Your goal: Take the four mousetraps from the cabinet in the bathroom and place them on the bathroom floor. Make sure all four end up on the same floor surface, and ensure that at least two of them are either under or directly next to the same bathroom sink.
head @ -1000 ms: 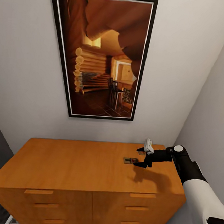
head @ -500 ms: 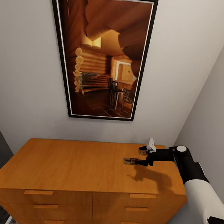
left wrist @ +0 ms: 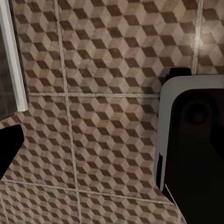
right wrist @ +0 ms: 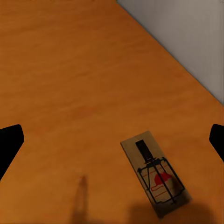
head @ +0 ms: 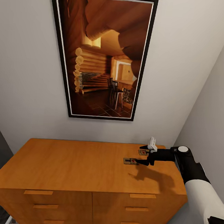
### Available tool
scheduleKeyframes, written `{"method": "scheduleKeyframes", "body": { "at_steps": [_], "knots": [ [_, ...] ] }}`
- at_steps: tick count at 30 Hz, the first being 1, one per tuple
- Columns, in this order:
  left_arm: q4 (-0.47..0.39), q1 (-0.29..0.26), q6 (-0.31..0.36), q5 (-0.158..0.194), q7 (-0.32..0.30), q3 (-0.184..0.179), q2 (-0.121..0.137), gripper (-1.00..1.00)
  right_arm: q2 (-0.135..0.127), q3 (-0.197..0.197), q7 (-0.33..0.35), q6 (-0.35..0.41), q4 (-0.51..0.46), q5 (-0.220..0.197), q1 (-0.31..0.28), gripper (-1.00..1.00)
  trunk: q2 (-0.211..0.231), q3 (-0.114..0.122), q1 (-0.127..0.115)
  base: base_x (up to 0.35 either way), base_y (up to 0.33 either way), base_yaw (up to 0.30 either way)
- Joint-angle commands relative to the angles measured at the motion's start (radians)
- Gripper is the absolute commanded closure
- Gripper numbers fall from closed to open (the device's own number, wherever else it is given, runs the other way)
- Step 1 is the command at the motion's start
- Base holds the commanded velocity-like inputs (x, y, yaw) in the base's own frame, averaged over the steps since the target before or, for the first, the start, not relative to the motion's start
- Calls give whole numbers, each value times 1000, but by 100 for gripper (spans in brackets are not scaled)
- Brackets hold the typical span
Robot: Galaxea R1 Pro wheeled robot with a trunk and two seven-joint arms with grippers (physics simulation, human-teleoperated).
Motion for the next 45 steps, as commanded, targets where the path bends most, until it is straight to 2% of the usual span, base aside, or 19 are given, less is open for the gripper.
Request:
{"method": "scheduleKeyframes", "body": {
  "at_steps": [1,16,33,45],
  "knots": [
    [4,-1,-7,10,0,-9,0,-100,1,-3,5,-1,-1,5,-1,-100,-2,-2,1,0,0,0],
    [5,1,-7,10,0,-9,0,-100,0,-3,3,-20,13,7,-1,-100,-2,-2,1,0,0,0],
    [5,3,-7,10,0,-9,0,-100,1,-2,-54,-19,45,19,-1,-100,-2,-2,1,0,0,0],
    [5,3,-7,10,0,-9,0,-100,1,0,-64,-20,50,23,-2,-100,-2,-2,1,0,0,0]
  ]
}}
